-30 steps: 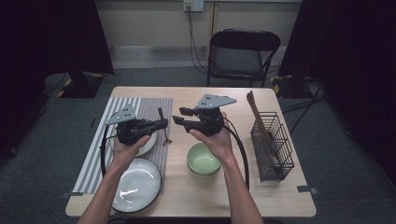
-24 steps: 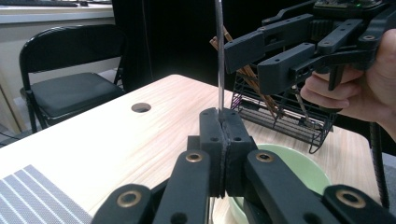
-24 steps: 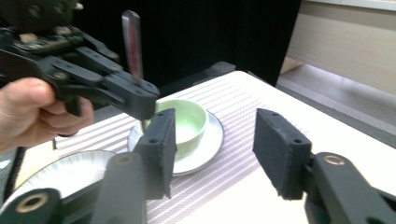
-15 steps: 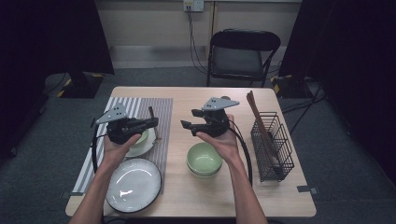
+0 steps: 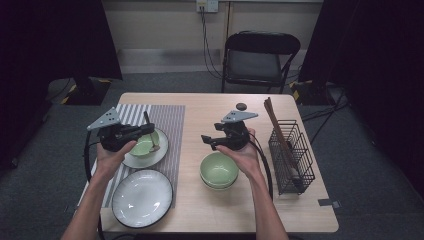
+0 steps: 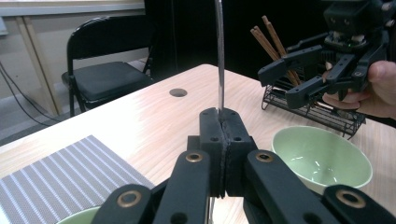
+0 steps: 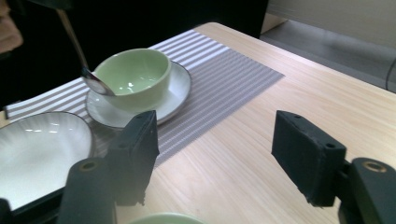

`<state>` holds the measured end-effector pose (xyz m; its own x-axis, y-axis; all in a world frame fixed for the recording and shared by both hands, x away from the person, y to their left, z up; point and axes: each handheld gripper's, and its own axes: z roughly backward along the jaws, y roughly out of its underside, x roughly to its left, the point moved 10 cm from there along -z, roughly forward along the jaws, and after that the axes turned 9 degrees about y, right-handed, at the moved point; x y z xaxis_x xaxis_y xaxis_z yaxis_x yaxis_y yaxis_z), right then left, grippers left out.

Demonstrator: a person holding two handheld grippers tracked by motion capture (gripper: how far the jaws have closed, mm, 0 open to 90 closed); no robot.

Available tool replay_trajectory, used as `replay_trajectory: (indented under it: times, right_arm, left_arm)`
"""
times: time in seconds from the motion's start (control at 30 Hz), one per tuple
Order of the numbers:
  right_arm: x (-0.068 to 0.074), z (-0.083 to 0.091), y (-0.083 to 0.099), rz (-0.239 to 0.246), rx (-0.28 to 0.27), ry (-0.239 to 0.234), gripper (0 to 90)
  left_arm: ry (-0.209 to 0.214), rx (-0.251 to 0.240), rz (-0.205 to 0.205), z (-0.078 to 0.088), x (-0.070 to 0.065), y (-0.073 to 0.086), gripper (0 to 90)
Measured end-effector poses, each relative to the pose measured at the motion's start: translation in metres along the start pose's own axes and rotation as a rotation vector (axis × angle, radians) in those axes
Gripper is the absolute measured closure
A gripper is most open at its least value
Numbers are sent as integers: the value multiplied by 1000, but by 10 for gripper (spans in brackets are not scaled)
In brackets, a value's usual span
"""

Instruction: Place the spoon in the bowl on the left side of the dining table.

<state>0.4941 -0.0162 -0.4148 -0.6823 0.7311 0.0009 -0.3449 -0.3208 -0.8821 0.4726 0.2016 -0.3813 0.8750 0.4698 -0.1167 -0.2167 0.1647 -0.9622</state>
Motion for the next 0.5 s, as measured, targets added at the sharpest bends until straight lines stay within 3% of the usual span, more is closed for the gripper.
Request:
replay_trajectory:
  times: [0.17,0.5]
  right_arm:
    - [-13,-2,11,-16,32,9,258]
    - [-42,-10,38,-61,77,73,242]
  left_arm:
    - [-36,28,0,5,10,8,897]
    - [-29,28,5,9,15,14,896]
